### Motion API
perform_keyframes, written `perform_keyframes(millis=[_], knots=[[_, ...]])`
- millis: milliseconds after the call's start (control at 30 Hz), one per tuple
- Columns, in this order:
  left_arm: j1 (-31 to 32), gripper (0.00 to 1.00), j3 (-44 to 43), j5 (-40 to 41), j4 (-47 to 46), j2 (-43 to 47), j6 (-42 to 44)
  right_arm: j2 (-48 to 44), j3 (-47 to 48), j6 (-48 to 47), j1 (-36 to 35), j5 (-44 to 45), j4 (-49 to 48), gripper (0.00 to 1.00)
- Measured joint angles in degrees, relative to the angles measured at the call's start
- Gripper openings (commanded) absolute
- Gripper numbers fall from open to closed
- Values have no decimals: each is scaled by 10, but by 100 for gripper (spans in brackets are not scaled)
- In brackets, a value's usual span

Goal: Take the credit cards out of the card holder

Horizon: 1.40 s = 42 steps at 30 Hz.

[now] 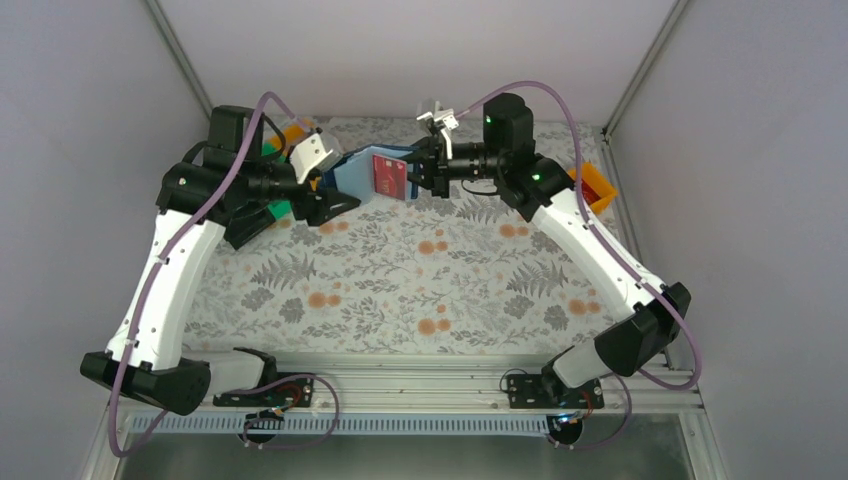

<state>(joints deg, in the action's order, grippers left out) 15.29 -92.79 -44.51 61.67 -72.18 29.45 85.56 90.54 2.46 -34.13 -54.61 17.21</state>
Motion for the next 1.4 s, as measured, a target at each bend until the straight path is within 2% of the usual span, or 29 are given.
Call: perform_keyframes(millis=[100, 167, 267, 300, 367, 400, 533, 633, 733, 767, 867, 1000, 1133, 1233, 1400], knots=[[0, 98, 0, 13, -1, 1, -6, 2, 0, 12, 0, 6, -5, 4], [0, 87, 0, 15, -4, 2, -15, 4, 0, 16, 0, 6, -9, 4], [0, 59, -1, 16, -11, 2, -32, 10, 0, 23, 0, 2, -14, 4], [0, 42, -1, 18, -13, 2, -38, 12, 0, 23, 0, 0, -14, 4], [0, 15, -2, 18, -18, 1, -42, 15, 0, 23, -1, -2, -14, 6], [0, 4, -3, 18, -18, 1, -44, 16, 0, 23, -1, -3, -14, 10], [3, 2, -4, 20, -17, -1, -47, 16, -1, 19, 0, -2, -12, 39], [3, 2, -5, 42, -13, -1, -51, 2, -25, 4, 11, -4, -11, 67], [2, 2, -12, 64, -4, -1, -56, -23, -63, -14, 43, -9, 1, 85], [2, 2, -15, 69, -2, -1, -57, -29, -71, -19, 52, -9, 8, 97], [2, 2, -22, 93, 2, -1, -63, -45, -87, -37, 72, 2, 27, 99], [3, 2, -42, 165, 12, -8, -82, -57, -92, -35, 58, 35, 25, 99], [20, 2, -80, 323, 25, -51, -111, -58, -110, -15, 5, 94, -18, 99], [33, 2, -80, 413, 38, -81, -121, -48, -118, 6, -16, 138, -49, 99], [35, 2, -82, 375, 54, -76, -107, -22, -118, 24, -15, 170, -75, 99]])
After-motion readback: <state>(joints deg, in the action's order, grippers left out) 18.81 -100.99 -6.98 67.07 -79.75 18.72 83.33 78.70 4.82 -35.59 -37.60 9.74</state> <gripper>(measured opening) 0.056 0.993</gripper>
